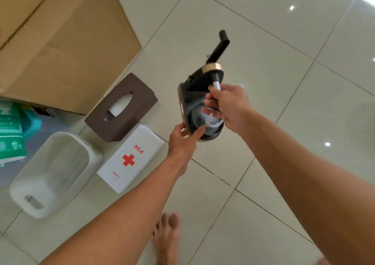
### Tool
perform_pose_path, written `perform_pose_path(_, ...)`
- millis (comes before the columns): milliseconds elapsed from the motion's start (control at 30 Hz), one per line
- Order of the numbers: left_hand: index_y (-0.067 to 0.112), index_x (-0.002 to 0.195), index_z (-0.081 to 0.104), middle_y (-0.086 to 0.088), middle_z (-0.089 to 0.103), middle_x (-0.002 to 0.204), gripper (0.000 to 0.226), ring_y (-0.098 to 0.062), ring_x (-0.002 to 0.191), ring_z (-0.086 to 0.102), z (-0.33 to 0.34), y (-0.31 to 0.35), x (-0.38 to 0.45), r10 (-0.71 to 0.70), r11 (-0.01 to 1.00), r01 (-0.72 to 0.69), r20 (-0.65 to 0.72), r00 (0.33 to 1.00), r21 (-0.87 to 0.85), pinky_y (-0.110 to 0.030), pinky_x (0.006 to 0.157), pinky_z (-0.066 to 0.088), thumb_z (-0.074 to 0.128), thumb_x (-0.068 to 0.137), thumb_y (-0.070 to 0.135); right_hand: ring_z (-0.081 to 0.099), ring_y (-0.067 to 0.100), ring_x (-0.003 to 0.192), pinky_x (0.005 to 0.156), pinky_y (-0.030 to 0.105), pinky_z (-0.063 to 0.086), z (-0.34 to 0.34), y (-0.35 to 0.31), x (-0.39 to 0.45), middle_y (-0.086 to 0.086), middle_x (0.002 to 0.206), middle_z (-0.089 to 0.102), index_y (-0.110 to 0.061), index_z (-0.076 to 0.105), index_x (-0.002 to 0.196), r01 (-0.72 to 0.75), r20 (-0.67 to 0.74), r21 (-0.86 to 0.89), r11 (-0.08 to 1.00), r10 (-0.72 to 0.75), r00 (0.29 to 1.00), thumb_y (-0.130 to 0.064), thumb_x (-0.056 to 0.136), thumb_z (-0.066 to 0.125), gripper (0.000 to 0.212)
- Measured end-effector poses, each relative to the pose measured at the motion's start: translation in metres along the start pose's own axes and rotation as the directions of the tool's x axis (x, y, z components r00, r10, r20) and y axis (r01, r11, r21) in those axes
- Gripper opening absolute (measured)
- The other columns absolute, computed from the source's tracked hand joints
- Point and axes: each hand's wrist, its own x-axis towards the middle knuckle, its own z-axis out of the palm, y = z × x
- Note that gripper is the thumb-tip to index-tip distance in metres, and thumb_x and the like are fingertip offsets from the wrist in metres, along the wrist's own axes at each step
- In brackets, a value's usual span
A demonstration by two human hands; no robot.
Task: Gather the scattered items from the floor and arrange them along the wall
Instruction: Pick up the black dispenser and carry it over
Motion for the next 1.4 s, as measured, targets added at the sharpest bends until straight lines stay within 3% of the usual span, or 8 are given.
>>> perform_pose_path(167,0.018,0.14,0.049,-0.002,0.048,0.14,0.052,-0.017,0.125,0.049,-0.06,0.028,0.039,0.328,0.853,-0.249,-0.098,0.94,0.459,-0.023,0.094,0.039,0.066,0.093,0.029,0.065,0.017,0.068,0.083,0.044,0.062,0.078,-0.019,0.035,0.004,0.078,0.067,-0.013,0.07,0.099,0.11,0.129,-0.243,0.964,-0.08,0.988,-0.022,0.104,0.055,0.018)
perform_pose_path(300,0.018,0.142,0.049,-0.006,0.042,0.147,0.055,-0.026,0.137,0.038,-0.13,0.044,0.06,0.659,0.363,-0.362,0.038,0.751,0.858,-0.04,0.107,0.034,0.065,0.089,0.024,0.065,0.015,0.069,0.074,0.034,0.054,0.128,-0.024,0.059,0.001,0.08,0.067,-0.023,0.065,0.087,0.184,0.125,-0.358,0.915,-0.149,0.981,-0.028,0.106,0.05,0.024)
perform_pose_path(400,0.029,0.149,0.041,-0.006,0.017,0.162,0.057,-0.026,0.149,0.015,-0.174,0.045,0.077,0.464,0.019,-0.359,0.309,0.83,0.933,-0.045,0.12,0.018,0.059,0.095,0.03,0.063,0.013,0.071,0.072,0.028,0.054,0.149,-0.029,0.077,0.002,0.086,0.068,-0.017,0.067,0.107,0.222,0.13,-0.411,0.884,-0.184,0.974,-0.025,0.106,0.049,0.02)
perform_pose_path(500,0.031,0.156,0.026,0.0,-0.017,0.165,0.063,-0.025,0.152,-0.01,-0.199,0.038,0.087,0.176,-0.206,-0.34,0.376,0.909,0.918,-0.049,0.124,0.005,0.053,0.099,0.033,0.067,0.02,0.089,0.089,0.037,0.059,0.163,-0.033,0.091,0.008,0.104,0.072,-0.021,0.065,0.122,0.259,0.164,-0.494,0.83,-0.203,0.965,-0.009,0.101,0.055,0.026)
perform_pose_path(733,0.026,0.16,0.004,0.003,-0.027,0.162,0.083,-0.031,0.152,-0.011,-0.198,0.028,0.091,0.208,-0.094,-0.266,0.28,0.937,0.959,-0.053,0.121,0.016,0.058,0.097,0.037,0.056,0.021,0.101,0.079,0.031,0.045,0.175,-0.024,0.097,0.0,0.118,0.059,-0.026,0.055,0.143,0.314,0.196,-0.572,0.758,-0.245,0.95,-0.018,0.105,0.052,0.039)
perform_pose_path(967,0.02,0.156,0.022,-0.004,-0.013,0.165,0.068,-0.029,0.153,-0.011,-0.184,0.035,0.082,0.291,-0.111,-0.19,0.215,0.932,0.976,-0.051,0.122,0.007,0.053,0.098,0.039,0.059,0.013,0.098,0.08,0.024,0.047,0.132,-0.014,0.095,-0.003,0.124,0.056,-0.023,0.053,0.143,0.324,0.255,-0.487,0.811,-0.223,0.941,-0.012,0.102,0.053,0.042)
perform_pose_path(1033,0.018,0.149,0.036,-0.007,0.002,0.165,0.057,-0.028,0.153,-0.001,-0.173,0.035,0.07,0.369,-0.07,-0.228,0.237,0.898,0.971,-0.048,0.121,0.014,0.054,0.098,0.034,0.058,0.013,0.116,0.087,0.021,0.042,0.112,-0.016,0.094,-0.007,0.14,0.055,-0.021,0.049,0.147,0.328,0.254,-0.403,0.854,-0.239,0.937,-0.011,0.101,0.053,0.047)
perform_pose_path(1400,0.031,0.121,0.057,0.015,0.062,0.119,0.026,-0.015,0.111,0.057,0.036,0.04,0.01,0.228,-0.066,-0.438,0.441,0.868,0.897,-0.032,0.083,0.041,0.047,0.097,0.033,0.052,0.012,0.128,0.101,0.024,0.039,-0.165,0.018,0.077,-0.003,0.142,0.056,-0.015,0.054,0.142,0.248,-0.021,-0.33,0.911,-0.27,0.963,-0.015,0.1,0.05,0.042)
